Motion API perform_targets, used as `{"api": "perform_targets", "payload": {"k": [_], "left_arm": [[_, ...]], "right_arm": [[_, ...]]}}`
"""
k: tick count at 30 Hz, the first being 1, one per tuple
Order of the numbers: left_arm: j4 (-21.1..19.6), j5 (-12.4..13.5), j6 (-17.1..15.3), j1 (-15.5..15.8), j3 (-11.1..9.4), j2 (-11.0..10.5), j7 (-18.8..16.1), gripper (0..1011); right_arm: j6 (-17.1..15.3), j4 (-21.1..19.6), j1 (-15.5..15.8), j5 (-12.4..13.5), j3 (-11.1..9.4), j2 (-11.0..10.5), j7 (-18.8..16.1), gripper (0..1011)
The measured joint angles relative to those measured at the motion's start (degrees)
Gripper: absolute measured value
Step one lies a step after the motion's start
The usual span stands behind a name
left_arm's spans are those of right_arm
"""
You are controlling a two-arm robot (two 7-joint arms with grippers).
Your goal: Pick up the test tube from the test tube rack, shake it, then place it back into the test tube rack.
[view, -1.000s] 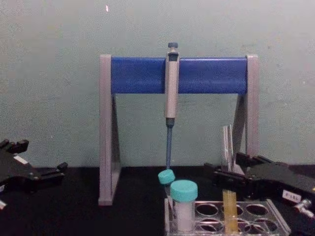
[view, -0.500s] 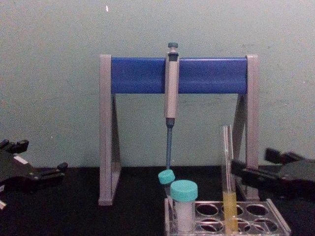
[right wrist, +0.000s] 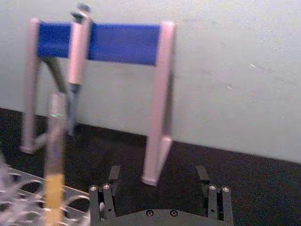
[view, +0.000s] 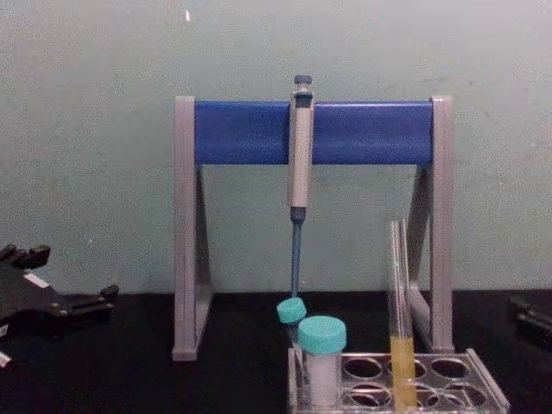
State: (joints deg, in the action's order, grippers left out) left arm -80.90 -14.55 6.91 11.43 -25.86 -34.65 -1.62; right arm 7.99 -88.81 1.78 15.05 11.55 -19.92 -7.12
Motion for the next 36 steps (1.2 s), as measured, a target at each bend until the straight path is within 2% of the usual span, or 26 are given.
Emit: {"api": "perform_targets", "payload": {"k": [6, 15, 23, 36], "left_arm": [[0.0, 0.0, 0.0, 0.0, 0.0, 0.0, 0.0, 1010], [0.0, 0.0, 0.0, 0.0, 0.0, 0.0, 0.0, 1010], [0.0, 0.0, 0.0, 0.0, 0.0, 0.0, 0.0, 1010], [0.0, 0.0, 0.0, 0.0, 0.0, 0.0, 0.0, 1010]], "right_arm": [[-0.2, 3.7, -0.5, -2.3, -0.4, 2.2, 2.3, 1000], [-1.7, 8.1, -1.9, -3.2, -0.2, 4.0, 0.7, 1000], [-2.1, 10.2, -2.8, -3.6, -0.5, 4.8, -1.2, 1000], [-2.1, 9.9, -2.7, -3.7, -0.4, 4.7, -1.0, 1000]]}}
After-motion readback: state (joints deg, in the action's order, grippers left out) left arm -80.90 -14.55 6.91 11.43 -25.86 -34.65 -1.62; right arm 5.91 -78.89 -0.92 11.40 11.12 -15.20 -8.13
